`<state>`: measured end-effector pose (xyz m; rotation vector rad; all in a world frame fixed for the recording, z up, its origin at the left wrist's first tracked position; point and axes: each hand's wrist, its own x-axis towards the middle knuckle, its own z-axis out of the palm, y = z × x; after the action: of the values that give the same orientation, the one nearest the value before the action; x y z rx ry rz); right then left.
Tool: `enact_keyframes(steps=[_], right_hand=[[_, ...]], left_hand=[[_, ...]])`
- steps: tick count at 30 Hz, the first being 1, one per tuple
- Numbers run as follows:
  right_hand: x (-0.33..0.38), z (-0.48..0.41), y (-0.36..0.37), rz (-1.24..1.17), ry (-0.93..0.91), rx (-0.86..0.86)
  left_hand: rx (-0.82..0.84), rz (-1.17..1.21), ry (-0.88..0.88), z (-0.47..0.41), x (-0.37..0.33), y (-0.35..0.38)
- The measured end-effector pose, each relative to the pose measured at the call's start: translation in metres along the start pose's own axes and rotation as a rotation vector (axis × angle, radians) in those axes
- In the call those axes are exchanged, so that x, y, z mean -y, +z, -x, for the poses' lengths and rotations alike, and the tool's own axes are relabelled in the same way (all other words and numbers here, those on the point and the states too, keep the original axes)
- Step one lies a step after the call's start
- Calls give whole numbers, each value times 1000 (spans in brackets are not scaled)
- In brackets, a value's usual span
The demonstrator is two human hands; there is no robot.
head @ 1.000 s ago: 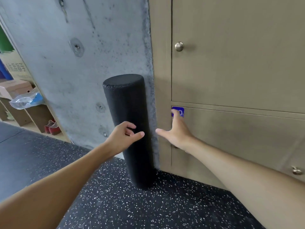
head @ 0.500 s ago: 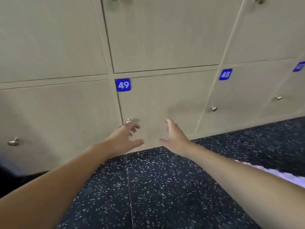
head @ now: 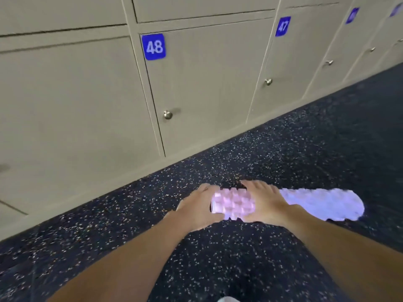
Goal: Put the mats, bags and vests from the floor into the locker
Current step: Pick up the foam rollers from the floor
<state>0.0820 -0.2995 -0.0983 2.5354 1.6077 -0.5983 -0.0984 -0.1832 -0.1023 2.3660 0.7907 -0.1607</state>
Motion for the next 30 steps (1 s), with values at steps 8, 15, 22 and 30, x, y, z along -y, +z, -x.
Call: enact_keyframes(steps=[8, 15, 22, 30], right_hand=[[-25, -31, 43, 220, -37, 13], [-11, -29, 43, 238, -32, -110], [74, -19, -21, 61, -130, -281], [255, 34, -111, -326, -392, -439]], left_hand=[[27, -236, -57, -47, 2, 49], [-22, 23, -36, -34, 24, 38], [-235, 311, -14, 40, 36, -57], [-633, 375, -51, 204, 56, -211]])
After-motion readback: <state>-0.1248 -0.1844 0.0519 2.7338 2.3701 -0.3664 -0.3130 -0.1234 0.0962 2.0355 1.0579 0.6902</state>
